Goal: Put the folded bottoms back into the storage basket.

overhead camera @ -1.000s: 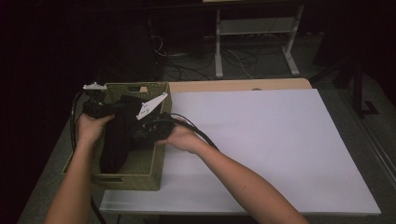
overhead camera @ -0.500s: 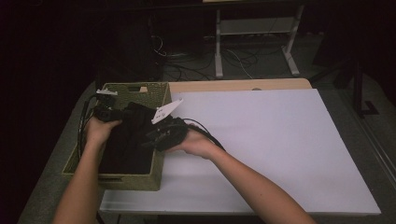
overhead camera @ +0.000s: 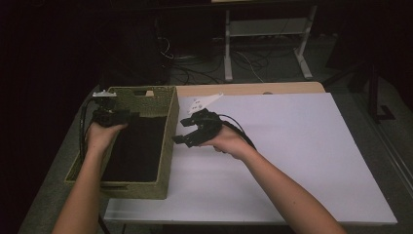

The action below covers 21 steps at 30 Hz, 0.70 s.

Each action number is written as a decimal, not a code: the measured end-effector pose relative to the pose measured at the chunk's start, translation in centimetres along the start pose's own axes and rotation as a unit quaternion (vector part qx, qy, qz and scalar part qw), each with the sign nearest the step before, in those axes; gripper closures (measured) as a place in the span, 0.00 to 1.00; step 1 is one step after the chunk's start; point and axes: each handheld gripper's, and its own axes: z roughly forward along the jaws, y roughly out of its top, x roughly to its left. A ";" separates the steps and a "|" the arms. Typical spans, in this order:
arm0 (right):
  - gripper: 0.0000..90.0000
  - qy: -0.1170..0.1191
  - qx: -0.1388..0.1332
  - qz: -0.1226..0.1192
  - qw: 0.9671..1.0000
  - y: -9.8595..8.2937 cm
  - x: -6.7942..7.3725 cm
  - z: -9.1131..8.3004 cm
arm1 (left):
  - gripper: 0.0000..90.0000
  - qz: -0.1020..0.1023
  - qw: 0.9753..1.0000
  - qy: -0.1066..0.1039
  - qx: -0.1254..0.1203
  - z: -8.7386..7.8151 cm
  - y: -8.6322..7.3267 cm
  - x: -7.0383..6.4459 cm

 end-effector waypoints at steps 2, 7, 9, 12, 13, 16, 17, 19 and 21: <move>0.31 -0.001 -0.001 0.003 1.000 -0.2 -0.2 -0.3 | 0.47 0.008 1.000 -0.011 -0.005 -0.2 0.0 -1.0; 0.27 -0.010 -0.008 0.014 1.000 -1.4 -1.3 -2.3 | 0.38 0.024 0.999 -0.048 -0.011 -0.3 0.2 -3.6; 0.24 -0.020 -0.009 0.019 1.000 -2.0 -1.7 -3.2 | 0.34 0.037 0.998 -0.054 -0.012 -0.3 0.3 -4.8; 0.22 -0.027 -0.009 0.023 0.999 -2.8 -2.1 -4.2 | 0.31 0.053 0.996 -0.069 -0.011 -0.3 0.4 -6.4; 0.20 -0.029 -0.010 0.024 0.999 -3.0 -2.3 -4.6 | 0.31 0.058 0.995 -0.075 -0.014 -0.3 0.5 -6.9; 0.18 -0.033 -0.014 0.030 0.999 -3.7 -2.6 -5.7 | 0.28 0.067 0.993 -0.095 -0.021 -0.4 0.4 -8.5; 0.17 -0.033 -0.015 0.030 0.999 -4.0 -2.7 -6.0 | 0.27 0.070 0.992 -0.102 -0.023 -0.4 0.3 -9.0; 0.15 -0.034 -0.010 0.027 0.999 -4.4 -2.7 -6.7 | 0.25 0.079 0.990 -0.112 -0.027 -0.5 0.2 -10.0; 0.14 -0.037 -0.005 0.026 0.999 -5.0 -2.8 -7.5 | 0.22 0.085 0.988 -0.123 -0.029 -0.5 0.2 -11.0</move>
